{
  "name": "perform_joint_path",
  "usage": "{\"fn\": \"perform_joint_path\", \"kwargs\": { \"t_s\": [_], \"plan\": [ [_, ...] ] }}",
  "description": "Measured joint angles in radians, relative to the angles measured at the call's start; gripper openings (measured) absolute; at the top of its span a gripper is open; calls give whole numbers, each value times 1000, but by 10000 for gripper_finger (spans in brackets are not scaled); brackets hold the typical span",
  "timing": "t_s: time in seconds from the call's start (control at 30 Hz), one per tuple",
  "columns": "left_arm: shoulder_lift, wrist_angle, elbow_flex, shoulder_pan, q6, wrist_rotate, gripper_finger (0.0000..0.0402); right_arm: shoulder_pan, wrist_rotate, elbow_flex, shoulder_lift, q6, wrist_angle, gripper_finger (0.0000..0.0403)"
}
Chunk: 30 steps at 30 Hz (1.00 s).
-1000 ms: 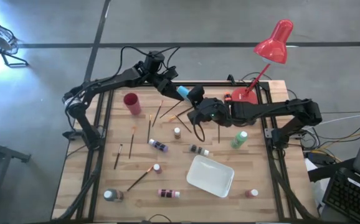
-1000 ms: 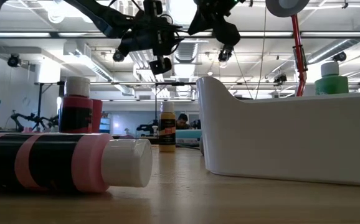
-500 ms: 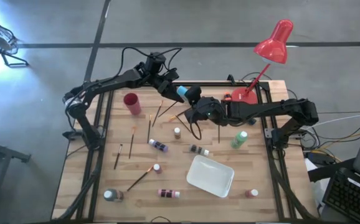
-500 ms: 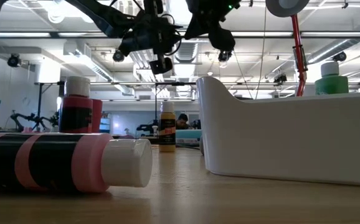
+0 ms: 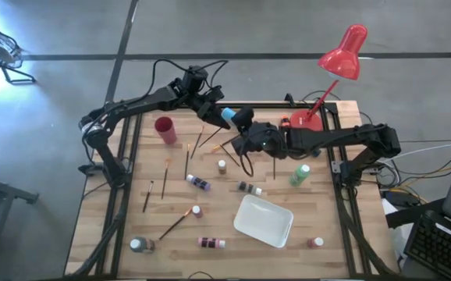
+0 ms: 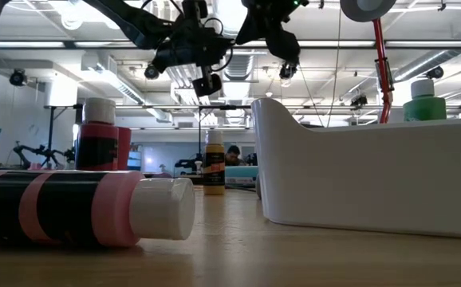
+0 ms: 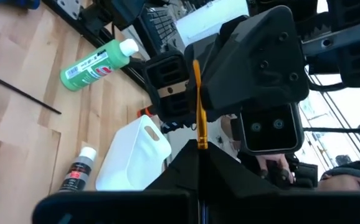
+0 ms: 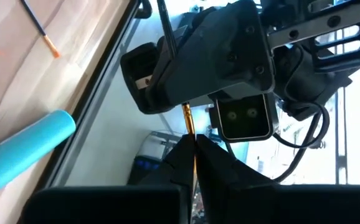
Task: Pick & Place Paint Supplies
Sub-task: Put the orange paintbrush into the pink cup
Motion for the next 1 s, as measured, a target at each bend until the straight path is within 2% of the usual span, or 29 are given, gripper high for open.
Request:
{"fn": "perform_joint_path", "kwargs": {
  "t_s": [0.13,0.37,0.53,0.67,0.8,0.9,1.0],
  "plan": [
    [0,8,0,-2,13,6,12,23,14,-1,-13,61,-1,30],
    [0,8,0,11,56,1,12,28,108,-2,-58,312,-69,107],
    [-18,4,0,28,97,-33,12,20,136,-2,-118,638,-242,156],
    [-66,-33,0,55,157,-111,12,5,90,-2,-186,946,-448,179],
    [-149,-122,0,80,285,-256,12,-27,18,-22,-247,1131,-534,192],
    [-234,-229,1,79,447,-453,12,-51,13,-41,-284,1188,-549,197],
    [-321,-326,1,58,587,-700,12,-71,13,-56,-310,1221,-552,199]
  ]
}}
